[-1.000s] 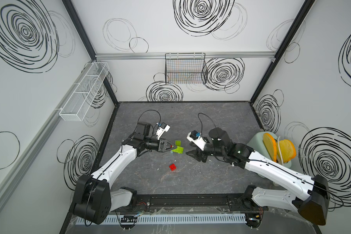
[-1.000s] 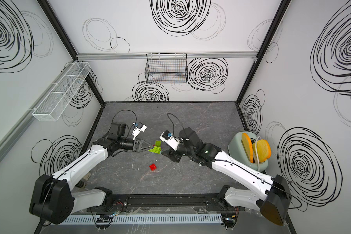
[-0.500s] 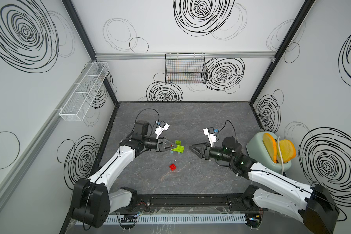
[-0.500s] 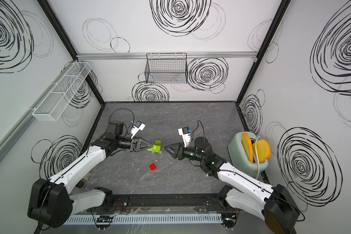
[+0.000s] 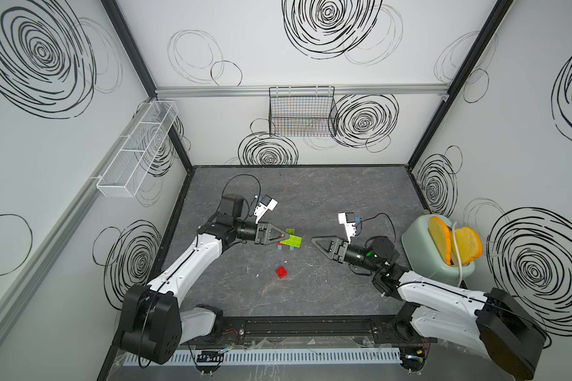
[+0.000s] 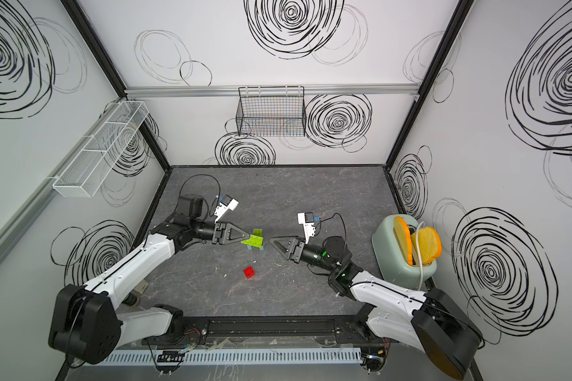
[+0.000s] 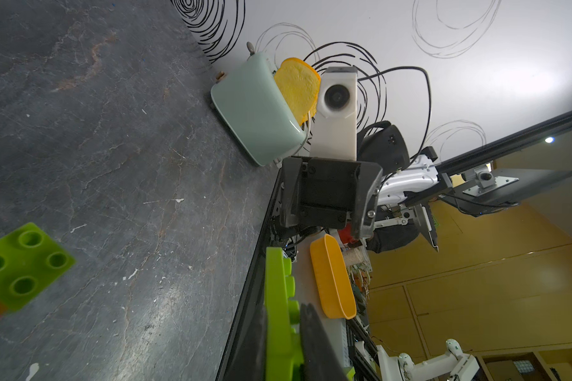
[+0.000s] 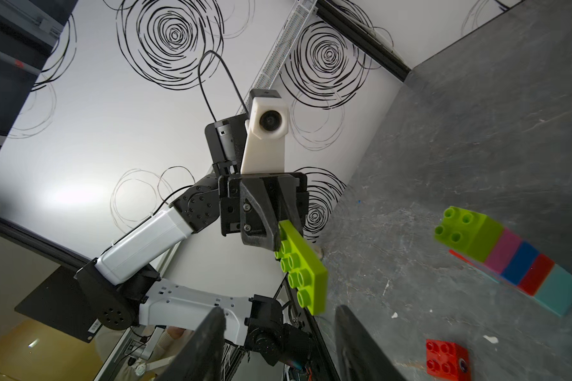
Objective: Assemble a giraffe with lego
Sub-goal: Assemble the lego brick with the lego brick.
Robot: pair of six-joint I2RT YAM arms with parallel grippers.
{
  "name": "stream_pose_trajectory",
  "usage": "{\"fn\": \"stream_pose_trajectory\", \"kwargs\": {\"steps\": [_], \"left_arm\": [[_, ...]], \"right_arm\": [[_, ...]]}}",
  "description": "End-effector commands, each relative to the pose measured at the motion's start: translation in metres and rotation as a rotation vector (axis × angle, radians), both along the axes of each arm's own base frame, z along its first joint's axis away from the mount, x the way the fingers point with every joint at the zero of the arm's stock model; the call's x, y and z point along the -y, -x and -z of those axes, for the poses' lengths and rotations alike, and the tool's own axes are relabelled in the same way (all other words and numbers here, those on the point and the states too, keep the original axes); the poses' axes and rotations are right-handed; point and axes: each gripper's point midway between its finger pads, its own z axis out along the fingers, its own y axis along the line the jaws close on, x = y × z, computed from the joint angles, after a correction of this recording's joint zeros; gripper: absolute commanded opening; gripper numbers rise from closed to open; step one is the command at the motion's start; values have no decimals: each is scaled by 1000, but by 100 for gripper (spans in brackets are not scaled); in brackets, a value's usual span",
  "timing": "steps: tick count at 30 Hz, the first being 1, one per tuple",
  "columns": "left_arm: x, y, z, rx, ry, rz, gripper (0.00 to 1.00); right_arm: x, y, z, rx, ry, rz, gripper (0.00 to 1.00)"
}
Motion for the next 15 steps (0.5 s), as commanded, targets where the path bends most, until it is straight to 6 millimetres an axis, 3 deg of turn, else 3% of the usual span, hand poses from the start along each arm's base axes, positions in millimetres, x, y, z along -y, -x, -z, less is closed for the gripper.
{"fn": "stream_pose_trajectory", "kwargs": {"steps": [1,9,15], "left_arm": [[5,3,-17,63,41,48,0],[6,6,-22,76,44,58,0],[5,7,-21,82,42,56,0]], "right_arm": [[-9,9,-20,44,-83,-71,56],[-26,4,-12,26,-48,-106,56],[-39,6,-10,23,-36,-156,44]]}}
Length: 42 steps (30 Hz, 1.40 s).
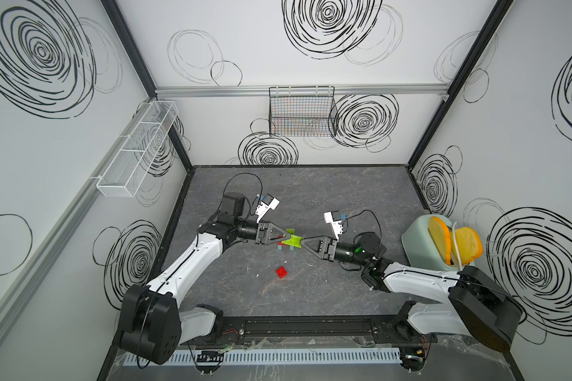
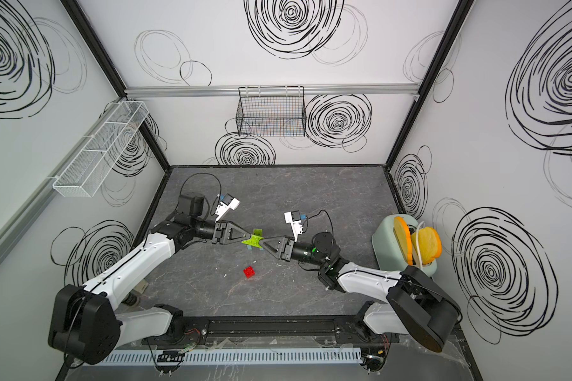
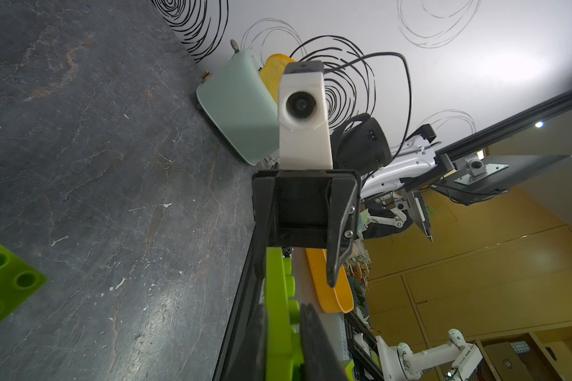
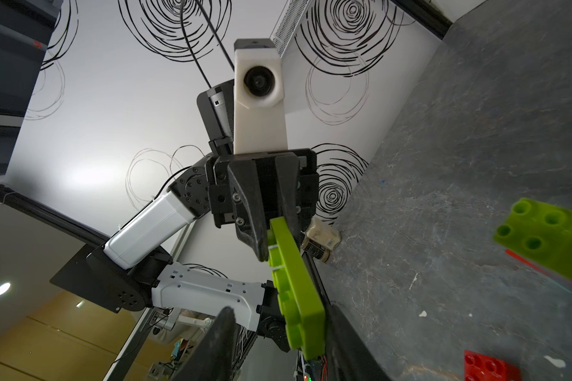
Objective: Assemble a giraffe with lego
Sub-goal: Assemble the lego brick with the lego brick.
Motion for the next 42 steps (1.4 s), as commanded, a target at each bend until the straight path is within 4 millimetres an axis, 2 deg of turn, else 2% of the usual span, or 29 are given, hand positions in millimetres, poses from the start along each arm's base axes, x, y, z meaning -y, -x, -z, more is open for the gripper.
{"fn": "stream_pose_trajectory", "kwargs": {"steps": [1,4,7,8,9,10,11,12,13,17,20,22,26,30,34,42], "left_arm": [[1,2,-13,55,24,22,0],[2,3,-12,54,24,25,0],[2,2,-12,51,24,24,0],[2,2,-12,51,22,22,2],[2,1,-11,53,18,17,17],[1,-1,-10,53,11,7,46],[0,-4,-7,51,-3,-12,70],[-3,-9,-5,53,-18,-37,90],[-6,-15,-3,62,-42,-69,98],[-19,-32,4,191,-179,-126,98],[-28,-44,1,373,-294,-156,98],[-32,-50,-5,531,-354,-177,98],[-31,-41,-3,920,-492,-108,98],[-21,-26,28,1159,-658,101,98],[-22,-44,31,1115,-710,59,98],[-15,-74,23,813,-678,-174,98]], "right_arm": [[-10,5,-15,41,-33,-54,44],[-18,9,-16,46,-31,-89,42],[-18,5,-16,45,-22,-83,26],[-17,4,-16,42,-21,-83,17],[-15,4,-16,40,-20,-78,10],[-12,2,-15,38,-17,-67,2],[-9,-1,-11,22,3,-52,0],[-5,-6,-4,1,36,-36,0],[0,-9,-1,-10,55,-25,0],[19,-19,13,-43,158,-10,0],[40,-32,30,-112,243,-7,0],[56,-41,32,-144,233,-4,0],[72,-58,29,-151,248,-20,0],[66,-66,24,-140,245,-86,0],[58,-79,27,-162,239,-117,0],[35,-86,50,-275,211,-182,0]]}}
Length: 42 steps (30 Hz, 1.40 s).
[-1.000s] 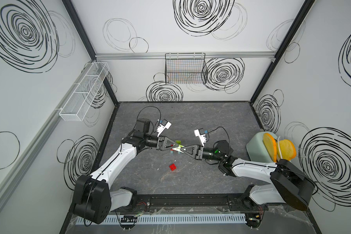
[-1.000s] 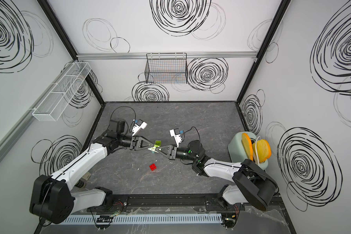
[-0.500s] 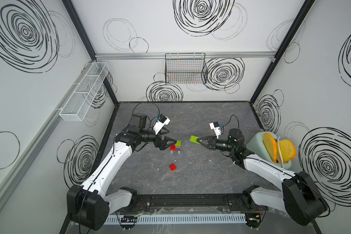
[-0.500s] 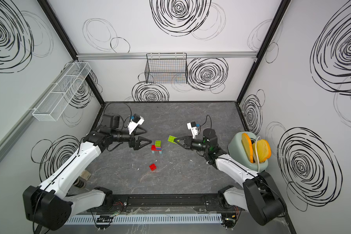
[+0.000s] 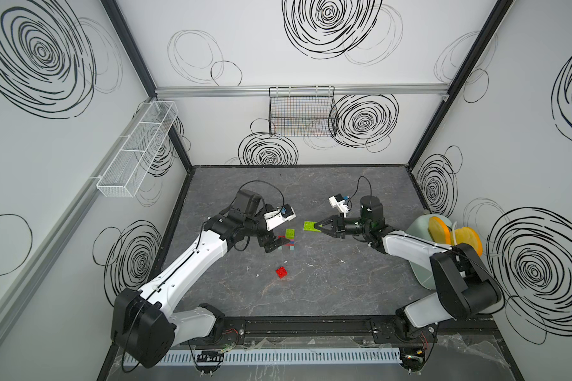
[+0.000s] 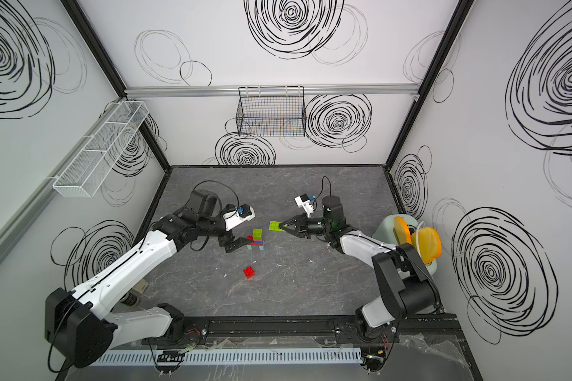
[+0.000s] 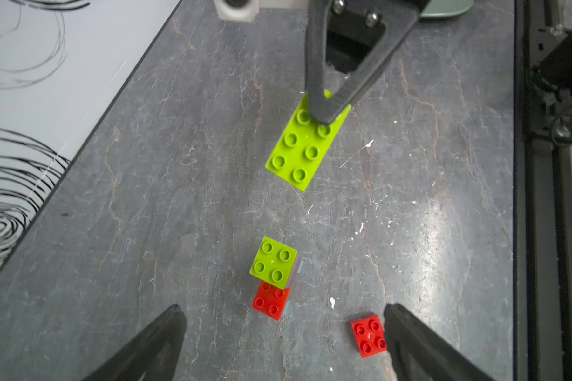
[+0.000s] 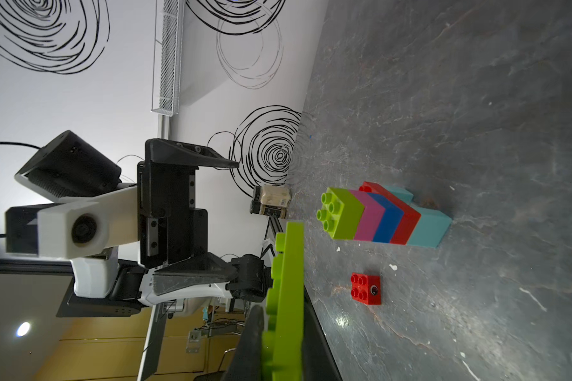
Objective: Assemble a giraffe with lego
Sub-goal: Assemble the lego brick with the lego brick.
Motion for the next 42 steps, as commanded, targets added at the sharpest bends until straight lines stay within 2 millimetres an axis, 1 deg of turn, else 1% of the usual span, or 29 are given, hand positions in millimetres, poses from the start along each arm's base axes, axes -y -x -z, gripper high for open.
{"fn": "stream_pose_trajectory", "kwargs": {"steps": [1,4,7,12,15,18,23,27,34,38,42], "left_arm": [[1,-18,-19,-42,94,-138,98],[-1,-21,-19,-106,147,-189,98],[-8,-29,-17,-164,195,-247,98],[-12,-38,-4,-217,195,-292,98],[-18,-44,2,-238,209,-334,98],[-20,-46,7,-261,223,-351,98],[-15,-45,14,-278,214,-337,98],[-13,-45,22,-286,192,-338,98],[-9,-46,33,-302,167,-343,98],[-3,-46,37,-307,145,-331,98],[0,-48,43,-310,116,-329,98]], "right_arm": [[-16,3,-14,18,-61,-61,0],[-27,2,-14,3,-68,-78,0],[-37,1,-11,-13,-65,-88,0],[-50,-6,-1,-54,-56,-87,0],[-55,-9,6,-68,-48,-91,0],[-57,-11,13,-82,-41,-90,0],[-62,-13,14,-83,-42,-109,0],[-62,-13,21,-100,-35,-115,0],[-59,-10,35,-119,-18,-110,0],[-58,-8,45,-137,-10,-114,0],[-54,-9,51,-149,-1,-106,0]]}}
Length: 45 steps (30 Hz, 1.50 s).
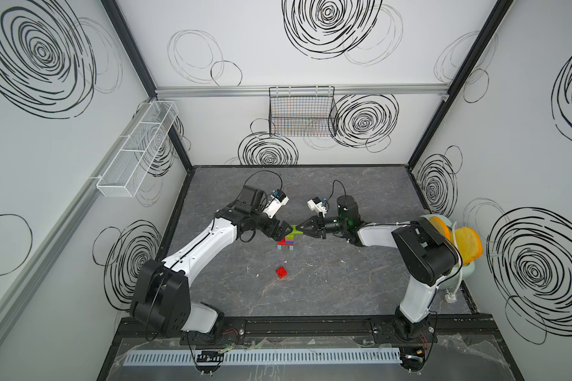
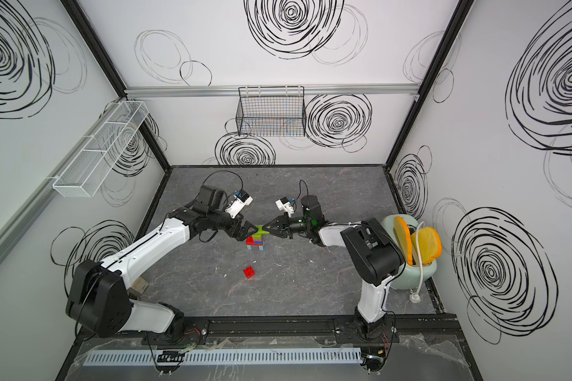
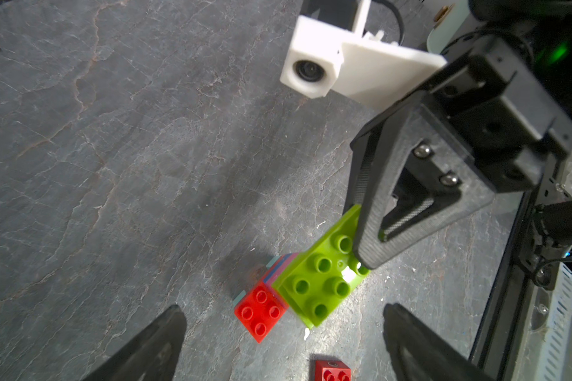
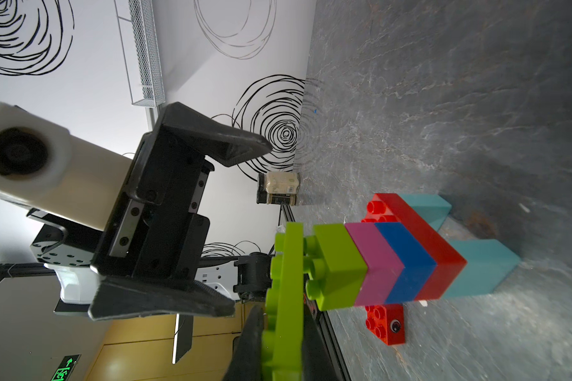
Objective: Assemble a giraffe with lego
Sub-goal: Assemble the lego brick with the lego brick.
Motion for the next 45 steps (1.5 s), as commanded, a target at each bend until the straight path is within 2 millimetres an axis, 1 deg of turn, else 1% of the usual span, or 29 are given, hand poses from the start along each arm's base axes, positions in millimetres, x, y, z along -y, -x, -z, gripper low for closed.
{"fn": "stream_pose_trajectory", "kwargs": {"steps": [1,4,6,9,13,16,17,25,30,34,38,45], "left_arm": [[3,-9,0,22,-18,-4,98],[2,-13,5,13,-31,-20,98],[2,-14,6,3,-29,-25,98],[3,-13,-1,4,-4,-24,98],[3,-11,-16,1,55,-28,98],[1,-12,-23,7,76,-35,98],[0,-12,-24,10,75,-38,98],[-4,-13,-16,1,62,-47,98],[-4,-13,-10,-8,52,-47,98],[-3,-13,-8,-8,49,-45,98],[-5,-13,-3,-12,37,-50,98],[-3,-19,8,-42,16,-69,98]], "right_arm": [[5,3,22,-34,32,5,0],[8,5,25,-43,38,6,0],[7,6,24,-43,35,1,0],[5,6,11,-26,15,0,0],[1,3,-12,1,-19,0,0],[-4,4,-20,6,-33,-9,0],[-6,4,-20,6,-33,-13,0],[-7,2,-5,-23,-24,1,0],[1,-1,9,-44,-3,24,0],[6,-5,12,-46,2,41,0],[6,-3,19,-51,20,35,0],[15,-1,38,-76,43,49,0]]}}
